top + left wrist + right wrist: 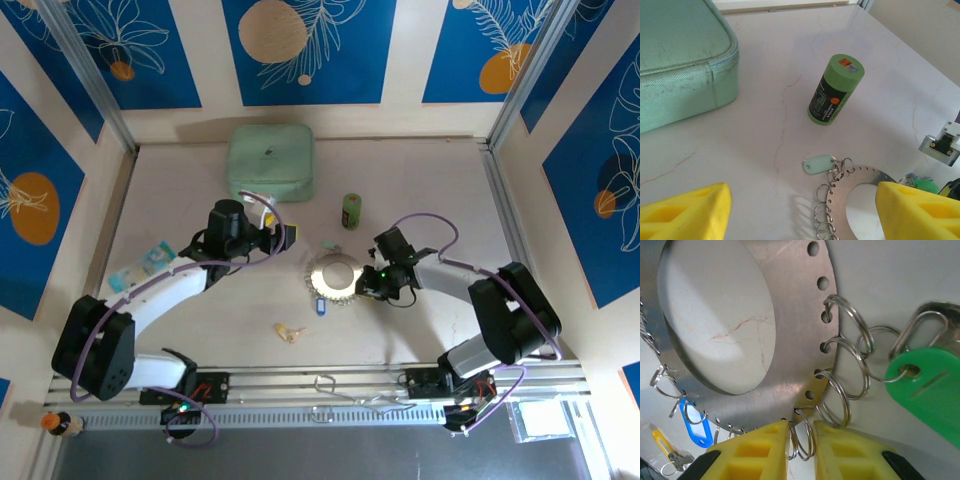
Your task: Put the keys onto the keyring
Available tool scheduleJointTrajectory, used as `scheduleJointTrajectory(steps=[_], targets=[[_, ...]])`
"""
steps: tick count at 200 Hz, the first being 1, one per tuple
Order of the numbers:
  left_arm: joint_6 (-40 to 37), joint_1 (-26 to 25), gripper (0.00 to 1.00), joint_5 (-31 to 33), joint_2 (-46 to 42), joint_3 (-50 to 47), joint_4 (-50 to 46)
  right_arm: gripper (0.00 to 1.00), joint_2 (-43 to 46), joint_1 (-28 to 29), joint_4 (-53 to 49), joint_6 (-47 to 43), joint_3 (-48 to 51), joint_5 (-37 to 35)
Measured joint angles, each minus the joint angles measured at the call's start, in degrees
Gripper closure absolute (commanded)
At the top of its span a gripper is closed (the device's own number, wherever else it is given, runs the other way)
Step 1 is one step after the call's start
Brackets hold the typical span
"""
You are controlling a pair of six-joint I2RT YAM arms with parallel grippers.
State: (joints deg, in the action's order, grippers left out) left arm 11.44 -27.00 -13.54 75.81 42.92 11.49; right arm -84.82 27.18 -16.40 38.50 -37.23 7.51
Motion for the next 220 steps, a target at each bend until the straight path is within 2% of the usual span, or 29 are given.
scheduleJointTrajectory(steps=[52,123,220], targets=[[0.00,0.00,0.25,0.00,0.00,0.00,0.00,0.84,1.75,-1.36,0.92,1.03,1.27,-0.17],[0.02,0.00,0.25,0.00,0.00,0.00,0.00,0.80,1.90,-2.69,2.84,2.36,1.90,0.42],[0.02,0.00,0.25,-0.02,0.00,0.00,0.00,0.84,2.89,-4.33,4.33,3.15,3.30,1.81]])
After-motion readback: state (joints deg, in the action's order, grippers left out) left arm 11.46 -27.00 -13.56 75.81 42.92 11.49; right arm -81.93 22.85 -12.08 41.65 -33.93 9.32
